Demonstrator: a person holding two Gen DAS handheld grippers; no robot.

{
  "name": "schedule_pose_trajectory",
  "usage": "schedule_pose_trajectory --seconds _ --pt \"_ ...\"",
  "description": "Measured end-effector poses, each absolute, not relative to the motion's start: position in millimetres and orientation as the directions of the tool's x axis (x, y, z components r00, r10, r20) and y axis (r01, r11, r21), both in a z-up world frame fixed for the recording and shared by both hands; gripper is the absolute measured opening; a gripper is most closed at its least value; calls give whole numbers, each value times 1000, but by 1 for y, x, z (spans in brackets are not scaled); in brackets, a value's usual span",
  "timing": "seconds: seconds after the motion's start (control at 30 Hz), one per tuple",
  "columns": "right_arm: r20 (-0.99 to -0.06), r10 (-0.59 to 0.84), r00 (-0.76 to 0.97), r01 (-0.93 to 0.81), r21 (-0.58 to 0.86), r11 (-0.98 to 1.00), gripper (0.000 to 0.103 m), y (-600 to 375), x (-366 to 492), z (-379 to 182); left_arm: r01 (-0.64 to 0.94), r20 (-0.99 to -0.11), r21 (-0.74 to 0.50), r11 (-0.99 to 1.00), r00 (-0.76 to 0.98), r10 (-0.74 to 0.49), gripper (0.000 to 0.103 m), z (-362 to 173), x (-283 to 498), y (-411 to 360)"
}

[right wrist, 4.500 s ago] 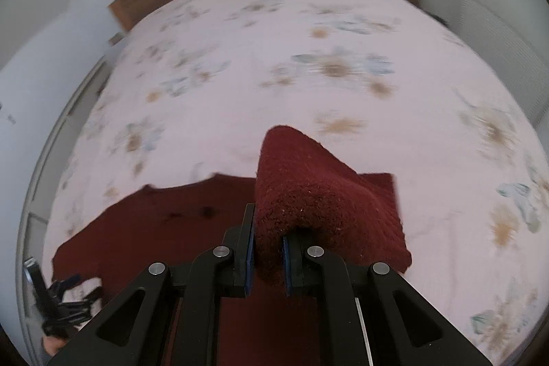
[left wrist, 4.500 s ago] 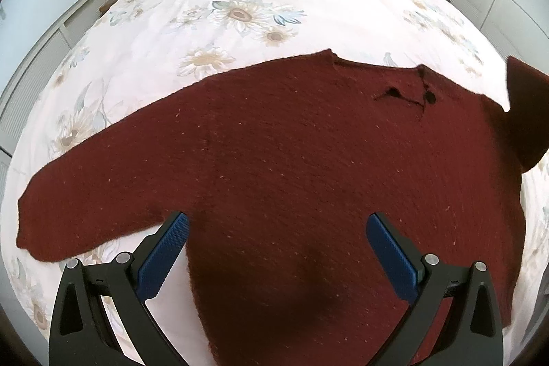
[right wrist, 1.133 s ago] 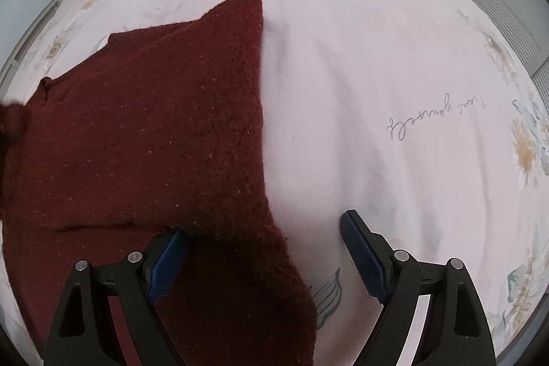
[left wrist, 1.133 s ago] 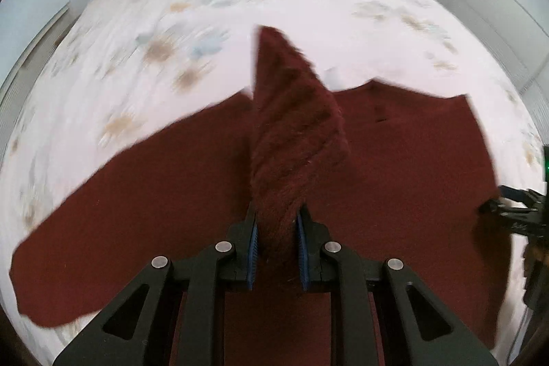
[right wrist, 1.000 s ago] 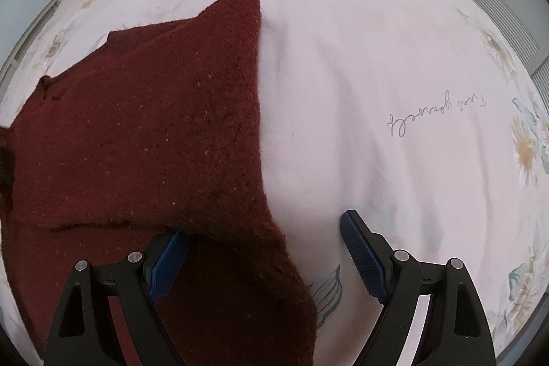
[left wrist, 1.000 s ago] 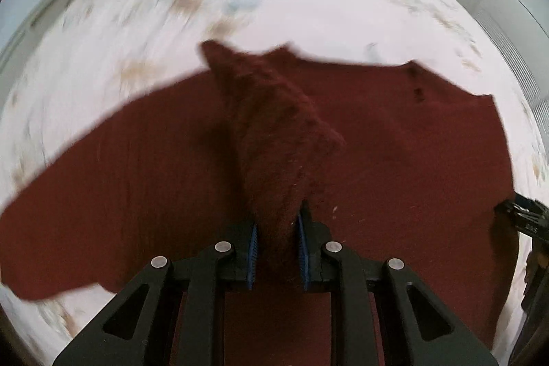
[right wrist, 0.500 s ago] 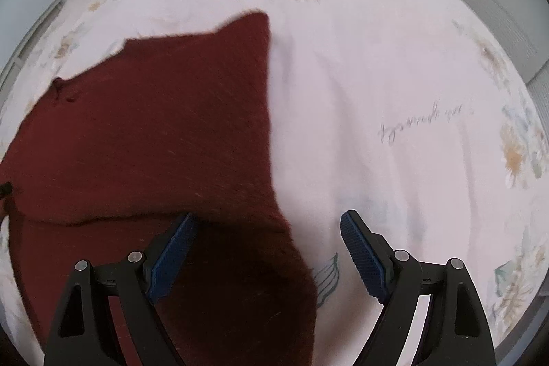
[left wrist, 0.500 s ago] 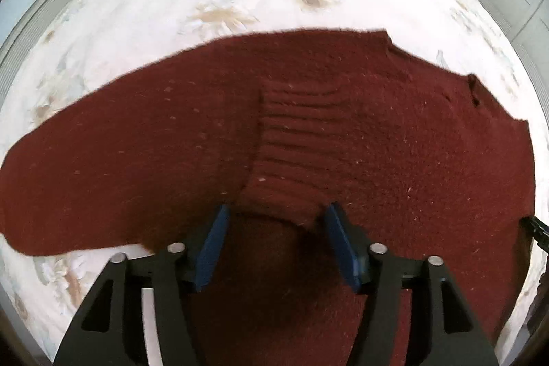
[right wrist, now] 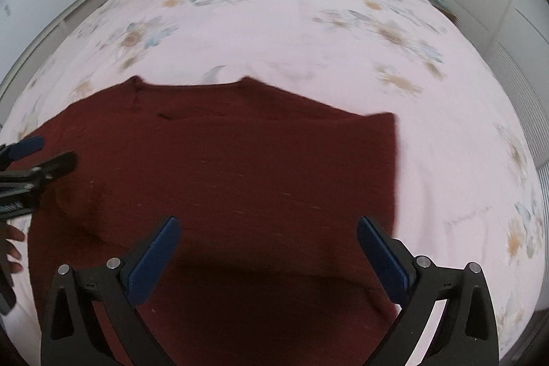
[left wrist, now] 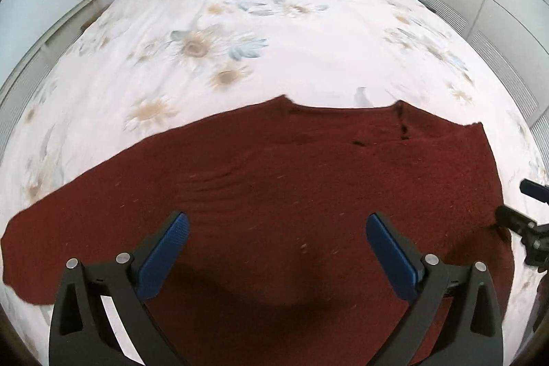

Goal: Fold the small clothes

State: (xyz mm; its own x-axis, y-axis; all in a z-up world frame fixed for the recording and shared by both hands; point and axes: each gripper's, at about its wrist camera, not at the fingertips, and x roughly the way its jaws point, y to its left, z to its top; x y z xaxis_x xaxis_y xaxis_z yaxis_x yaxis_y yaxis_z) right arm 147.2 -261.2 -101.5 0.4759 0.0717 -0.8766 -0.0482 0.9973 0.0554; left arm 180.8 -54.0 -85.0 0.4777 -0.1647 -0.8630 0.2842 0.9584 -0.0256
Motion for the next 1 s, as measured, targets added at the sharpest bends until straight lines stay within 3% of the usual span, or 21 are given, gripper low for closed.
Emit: schedule_pose_trajectory --seconds 0.43,0.63,1.0 --pt "-917 45 396 -37 33 999 103 -251 149 -166 279 -915 26 960 393 -89 102 -161 179 -43" --pt "-919 -15 394 34 -1 999 103 -289 146 -167 304 -916 51 951 395 -77 102 -162 173 -29" --pt "-916 27 400 43 49 998 103 -299 140 -183 275 -917 42 961 393 -72 102 -169 169 -19"
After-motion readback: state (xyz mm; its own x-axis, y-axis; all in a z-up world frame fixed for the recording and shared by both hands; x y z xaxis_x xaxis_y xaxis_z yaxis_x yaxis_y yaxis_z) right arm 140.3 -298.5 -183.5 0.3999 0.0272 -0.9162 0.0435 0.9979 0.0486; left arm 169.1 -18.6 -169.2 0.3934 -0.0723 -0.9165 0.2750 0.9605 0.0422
